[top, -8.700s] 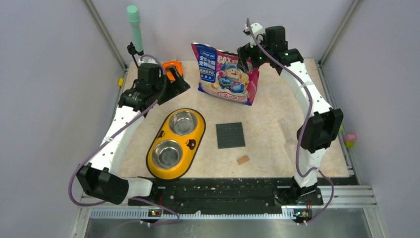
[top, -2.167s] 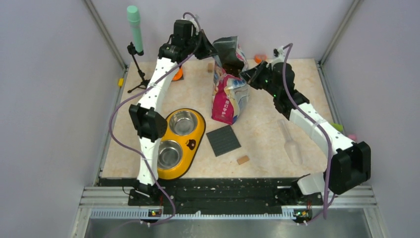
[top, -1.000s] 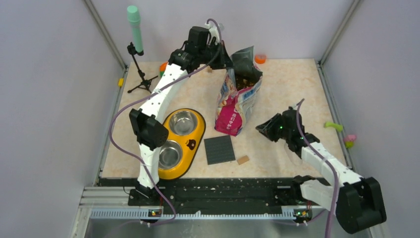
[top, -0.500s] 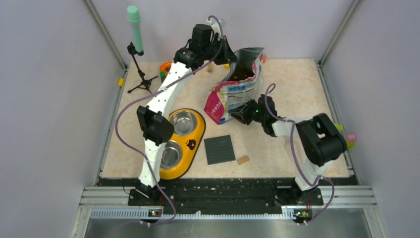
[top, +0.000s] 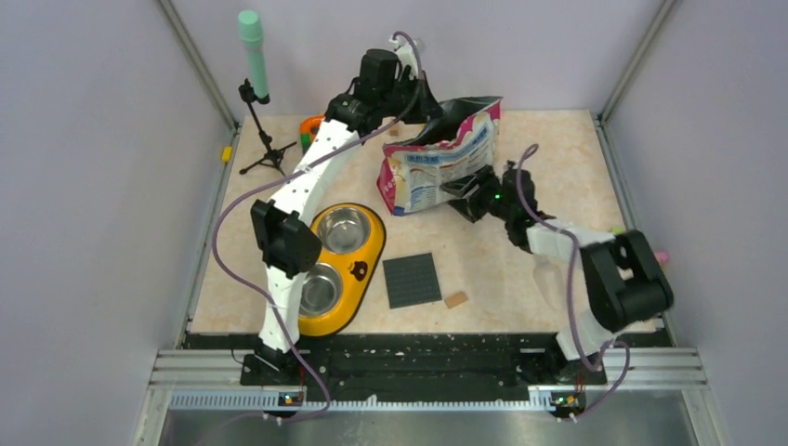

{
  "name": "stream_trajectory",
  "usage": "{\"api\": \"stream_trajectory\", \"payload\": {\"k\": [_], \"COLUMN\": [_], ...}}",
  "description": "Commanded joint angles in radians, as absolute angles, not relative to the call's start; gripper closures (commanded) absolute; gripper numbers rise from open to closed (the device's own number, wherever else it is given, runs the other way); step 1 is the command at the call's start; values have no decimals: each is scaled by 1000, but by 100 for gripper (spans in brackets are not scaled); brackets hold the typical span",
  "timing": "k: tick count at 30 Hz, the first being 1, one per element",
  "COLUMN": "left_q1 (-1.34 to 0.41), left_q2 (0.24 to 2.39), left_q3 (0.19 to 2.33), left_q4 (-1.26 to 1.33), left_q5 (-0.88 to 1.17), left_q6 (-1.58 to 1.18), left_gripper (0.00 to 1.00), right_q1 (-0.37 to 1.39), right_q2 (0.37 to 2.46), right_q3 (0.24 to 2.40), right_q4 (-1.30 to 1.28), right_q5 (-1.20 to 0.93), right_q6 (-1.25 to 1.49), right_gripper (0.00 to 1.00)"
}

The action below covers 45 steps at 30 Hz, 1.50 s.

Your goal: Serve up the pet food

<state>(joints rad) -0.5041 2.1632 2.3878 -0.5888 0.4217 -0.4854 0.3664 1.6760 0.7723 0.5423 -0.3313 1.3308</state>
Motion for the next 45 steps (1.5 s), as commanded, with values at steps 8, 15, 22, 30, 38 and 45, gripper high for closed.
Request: {"api": "stream_trajectory", "payload": {"k": [8, 15, 22, 30, 38, 45], "left_q1": [-610, -661, -662, -661, -628, -488], "left_q2": [1869, 1874, 1898, 1892, 1980, 2149], "left_q3": [2157, 2128, 2170, 2156, 2241, 2525], "left_q4": [-568, -572, -566, -558, -538, -472], "left_q5": [370, 323, 325, 320, 211, 287], "left_q6": [-393, -377, -370, -363, -319, -395], "left_gripper": [100, 100, 100, 100, 100, 100], "right_q1": [258, 318, 423, 431, 431, 431], "right_q2": [1093, 1145, 1297, 1323, 1243, 1431], "right_q3": [981, 1193, 1368, 1329, 1236, 1309], "right_q4": [-313, -407, -598, -644, -601, -458], "right_q5": [-135, -162, -36, -3, 30, -3], "right_q6": [911, 958, 977, 965, 945, 897], "right_gripper": [28, 27, 25, 43, 100, 100]}}
